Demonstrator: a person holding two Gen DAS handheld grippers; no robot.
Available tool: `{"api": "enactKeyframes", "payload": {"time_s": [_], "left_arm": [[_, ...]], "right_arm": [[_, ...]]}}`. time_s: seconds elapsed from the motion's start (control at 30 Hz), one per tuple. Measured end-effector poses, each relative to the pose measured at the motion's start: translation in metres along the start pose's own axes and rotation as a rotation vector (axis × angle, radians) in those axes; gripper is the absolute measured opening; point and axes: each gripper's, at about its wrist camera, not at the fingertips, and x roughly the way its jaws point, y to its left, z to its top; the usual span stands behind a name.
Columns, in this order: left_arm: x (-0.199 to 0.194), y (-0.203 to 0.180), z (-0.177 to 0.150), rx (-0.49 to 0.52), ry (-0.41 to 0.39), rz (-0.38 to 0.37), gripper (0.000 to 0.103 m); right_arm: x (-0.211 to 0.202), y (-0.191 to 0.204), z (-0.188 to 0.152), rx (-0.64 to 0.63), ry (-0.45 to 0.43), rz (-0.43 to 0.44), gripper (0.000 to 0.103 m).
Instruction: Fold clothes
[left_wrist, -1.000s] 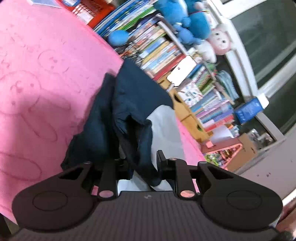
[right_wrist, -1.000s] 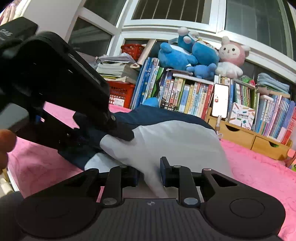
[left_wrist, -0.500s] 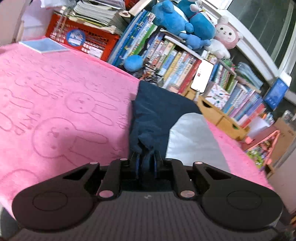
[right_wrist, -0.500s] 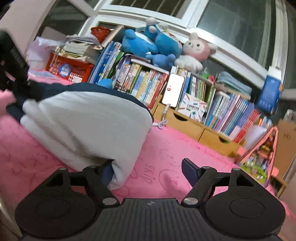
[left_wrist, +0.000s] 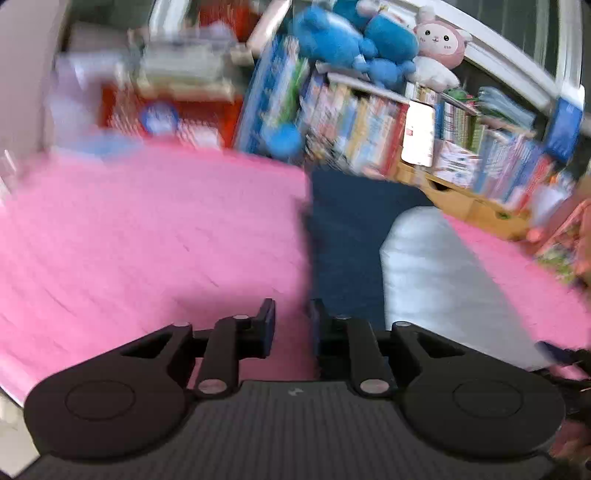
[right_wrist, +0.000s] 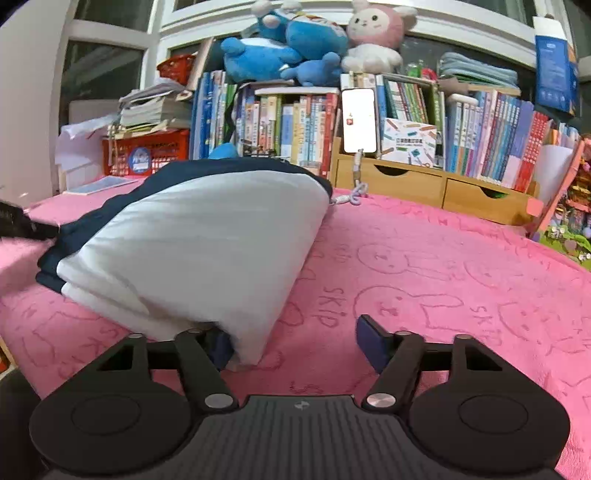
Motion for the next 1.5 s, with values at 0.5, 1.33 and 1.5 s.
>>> {"api": "enactKeyframes", "payload": {"time_s": [0.5,1.33,1.5], "left_arm": [[-0.010,-0.173,-0.038,0.845,-0.155,-0.400,0.028],[0.021,-0.097,-0.041,0.910,0.103,-0.128,0.034],[0.009,-0.049,-0.034,0.793,0.176,-0.059,0.034]], "right_arm": [[0.001,-0.030,0.000,0.254,-0.006,0.197,0.034],[-0.002,-0.028,-0.005,0.209,-0.010,0.209,0.033],[-0.003,-0.028,-0.004,0.175,0.002,0.229,0.037]]}}
